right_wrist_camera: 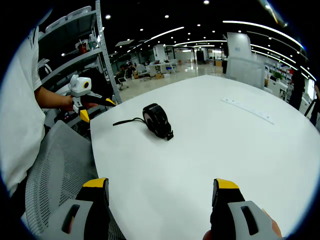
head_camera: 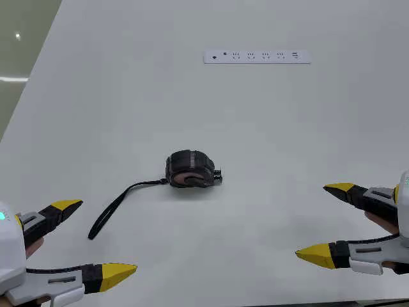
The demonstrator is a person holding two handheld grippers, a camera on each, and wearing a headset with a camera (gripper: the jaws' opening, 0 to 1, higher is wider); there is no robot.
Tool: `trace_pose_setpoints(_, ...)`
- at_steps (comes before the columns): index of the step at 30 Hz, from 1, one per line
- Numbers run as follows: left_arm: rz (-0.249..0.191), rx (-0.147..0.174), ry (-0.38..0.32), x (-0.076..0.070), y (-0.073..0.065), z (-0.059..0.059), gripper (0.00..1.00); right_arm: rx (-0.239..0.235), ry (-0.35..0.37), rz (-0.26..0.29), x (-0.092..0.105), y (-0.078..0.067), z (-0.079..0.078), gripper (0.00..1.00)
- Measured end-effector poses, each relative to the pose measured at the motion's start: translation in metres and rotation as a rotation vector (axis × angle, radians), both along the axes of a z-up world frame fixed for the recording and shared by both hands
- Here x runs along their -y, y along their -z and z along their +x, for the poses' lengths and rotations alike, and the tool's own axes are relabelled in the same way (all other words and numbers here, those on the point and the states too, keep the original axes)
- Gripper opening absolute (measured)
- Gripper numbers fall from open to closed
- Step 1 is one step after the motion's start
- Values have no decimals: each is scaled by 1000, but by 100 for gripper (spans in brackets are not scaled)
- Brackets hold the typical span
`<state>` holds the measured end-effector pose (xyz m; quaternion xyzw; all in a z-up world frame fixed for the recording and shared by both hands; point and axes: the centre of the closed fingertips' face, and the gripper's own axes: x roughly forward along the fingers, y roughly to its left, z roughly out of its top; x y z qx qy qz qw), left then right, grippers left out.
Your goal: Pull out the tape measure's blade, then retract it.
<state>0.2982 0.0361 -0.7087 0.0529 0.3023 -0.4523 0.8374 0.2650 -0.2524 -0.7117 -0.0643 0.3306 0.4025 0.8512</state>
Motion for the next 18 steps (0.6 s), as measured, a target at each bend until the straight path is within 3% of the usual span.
trace_pose_setpoints(9, -5, 6, -12, -2, -1, 3, 91, 4, -1, -1, 1, 2, -1, 83)
trace_pose_setpoints(18, -7, 10, -6, 0, -2, 5, 85, -4, -8, -8, 1, 5, -2, 80)
